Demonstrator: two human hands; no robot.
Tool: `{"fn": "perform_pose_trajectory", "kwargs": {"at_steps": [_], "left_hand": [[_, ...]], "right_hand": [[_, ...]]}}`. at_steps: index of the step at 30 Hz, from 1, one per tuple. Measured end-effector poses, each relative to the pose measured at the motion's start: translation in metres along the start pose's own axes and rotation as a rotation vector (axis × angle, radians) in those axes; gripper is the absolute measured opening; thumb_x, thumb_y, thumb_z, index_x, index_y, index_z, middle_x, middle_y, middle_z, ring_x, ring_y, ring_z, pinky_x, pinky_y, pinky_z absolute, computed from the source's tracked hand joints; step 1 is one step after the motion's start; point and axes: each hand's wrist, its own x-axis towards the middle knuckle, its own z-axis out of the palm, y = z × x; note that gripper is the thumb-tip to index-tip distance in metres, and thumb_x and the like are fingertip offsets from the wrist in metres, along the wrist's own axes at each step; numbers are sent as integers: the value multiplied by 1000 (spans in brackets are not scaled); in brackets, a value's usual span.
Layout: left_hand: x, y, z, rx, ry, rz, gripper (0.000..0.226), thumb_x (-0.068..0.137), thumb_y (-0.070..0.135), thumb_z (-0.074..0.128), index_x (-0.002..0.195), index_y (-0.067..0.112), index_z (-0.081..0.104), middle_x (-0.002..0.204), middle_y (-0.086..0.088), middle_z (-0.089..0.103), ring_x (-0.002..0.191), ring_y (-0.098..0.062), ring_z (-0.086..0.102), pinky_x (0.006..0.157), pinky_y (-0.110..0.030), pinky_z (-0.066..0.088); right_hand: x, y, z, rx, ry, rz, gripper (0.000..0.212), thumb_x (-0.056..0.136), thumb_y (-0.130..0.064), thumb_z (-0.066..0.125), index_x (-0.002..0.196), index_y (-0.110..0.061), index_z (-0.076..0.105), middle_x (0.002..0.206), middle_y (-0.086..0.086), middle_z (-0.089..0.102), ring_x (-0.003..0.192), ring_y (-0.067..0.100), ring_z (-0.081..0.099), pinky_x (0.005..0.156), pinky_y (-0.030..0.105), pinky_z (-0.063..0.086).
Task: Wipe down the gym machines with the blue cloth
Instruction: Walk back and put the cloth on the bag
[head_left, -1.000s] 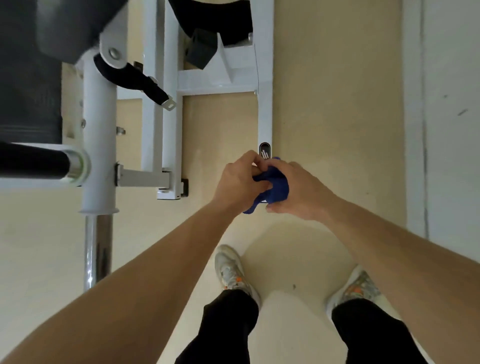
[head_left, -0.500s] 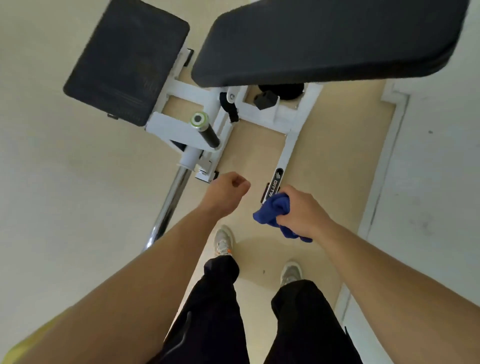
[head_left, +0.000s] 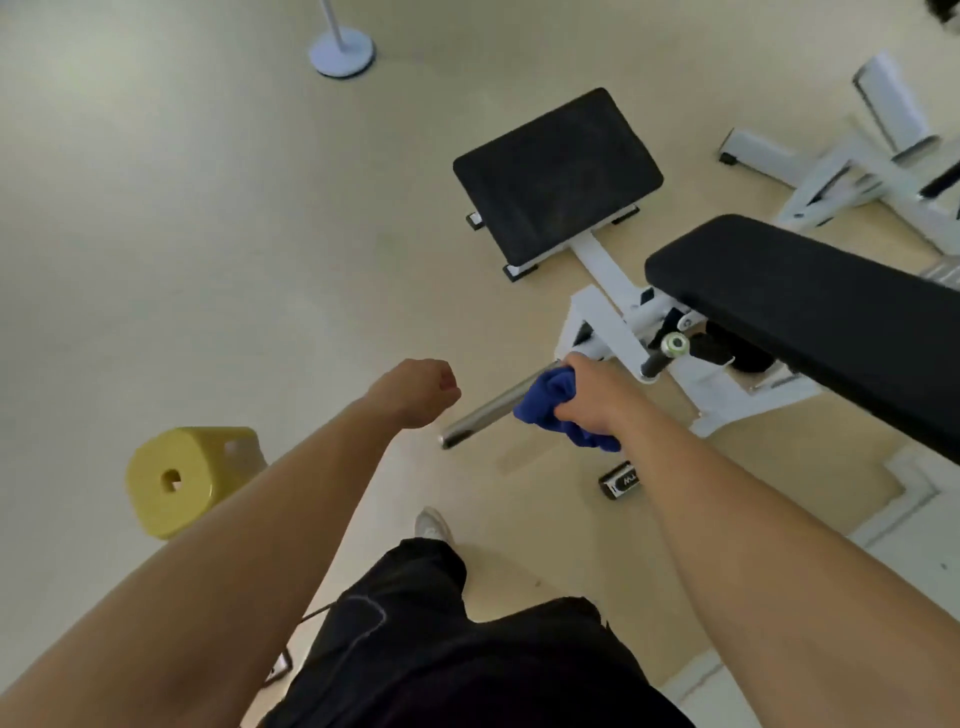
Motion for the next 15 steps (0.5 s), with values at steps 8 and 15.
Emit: {"fn": "perform_pose_trajectory", "kwargs": {"at_steps": [8,15], "left_hand": [[-35,-156,-112,-93,112,-125,26,96,39,51,114,24,63,111,2,67,99,-18,58,88,-34,49],[-38,-247,-174,-155,175,-214,28,97,38,50,116,22,63,112,0,67,94,-17,54,90,-36,49]], "right_hand": [[43,-191,15,44,-46,-110,39,71,-21,62,107,-29,51,75,8,71,51,20,61,54,34,50],[59,-323,28,-21,-162,-225,70,34,-43,59,99,-16,54,64,9,60,56,23,48,56,36,39]]}}
